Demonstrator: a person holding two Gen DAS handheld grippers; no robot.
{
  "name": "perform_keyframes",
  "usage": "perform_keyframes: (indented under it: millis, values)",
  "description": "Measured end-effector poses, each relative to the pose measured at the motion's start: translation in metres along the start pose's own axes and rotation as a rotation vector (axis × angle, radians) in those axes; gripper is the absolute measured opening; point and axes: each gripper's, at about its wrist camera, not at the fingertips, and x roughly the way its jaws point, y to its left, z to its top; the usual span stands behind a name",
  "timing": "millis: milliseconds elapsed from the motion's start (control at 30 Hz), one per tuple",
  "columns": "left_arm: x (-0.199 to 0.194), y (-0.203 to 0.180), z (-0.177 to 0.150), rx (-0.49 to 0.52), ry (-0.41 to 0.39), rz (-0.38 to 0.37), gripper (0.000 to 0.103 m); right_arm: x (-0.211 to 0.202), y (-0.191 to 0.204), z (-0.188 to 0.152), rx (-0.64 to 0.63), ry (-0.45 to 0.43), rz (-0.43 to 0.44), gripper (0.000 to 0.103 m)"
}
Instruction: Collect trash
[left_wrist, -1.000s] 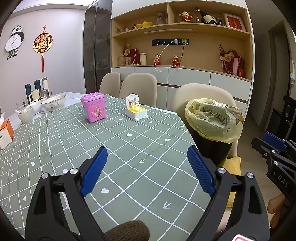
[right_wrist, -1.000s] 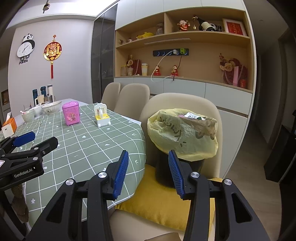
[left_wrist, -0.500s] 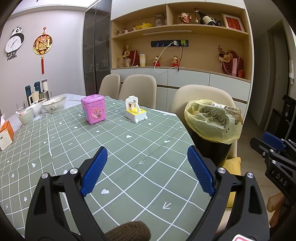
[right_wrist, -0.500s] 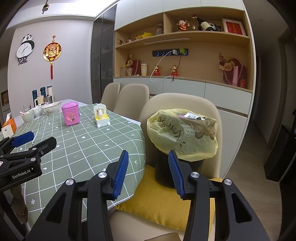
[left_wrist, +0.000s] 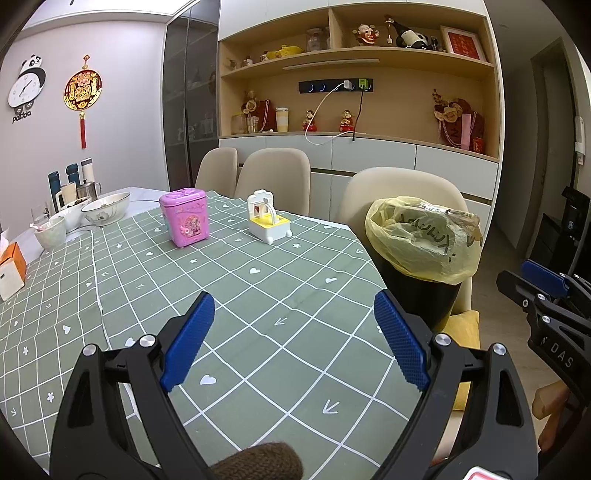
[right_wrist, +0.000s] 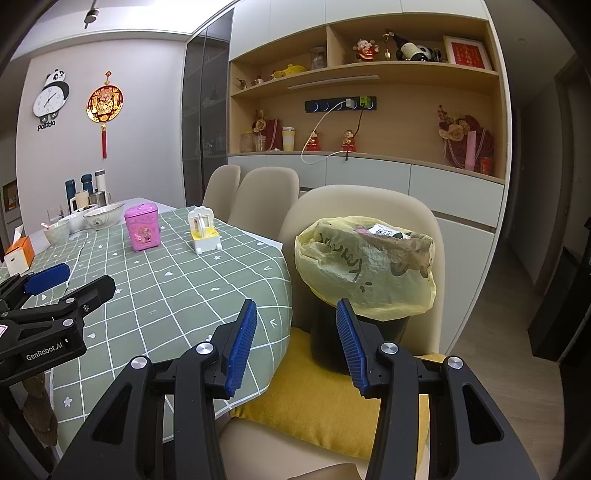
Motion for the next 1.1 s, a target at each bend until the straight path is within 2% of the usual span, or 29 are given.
perform_keyframes:
  millis: [633,1000,1100]
  values:
    - [0.006,0.0,-0.002,0.011,0.029,-0.024,0.084,0.0,0.001,0.0,0.001,-0.001,0.002,0.043]
    - [0.012,0.001,-0.001,0.01,0.059,-0.085,0.084,0.004,0.001,-0.001,0.013,0.017,-0.004,0.043]
    - [0.017,0.017,0.007,-0.01,0.081,-0.048,0.084,0.013,0.007,0.007,-0.024,0.025,0.018,0.043]
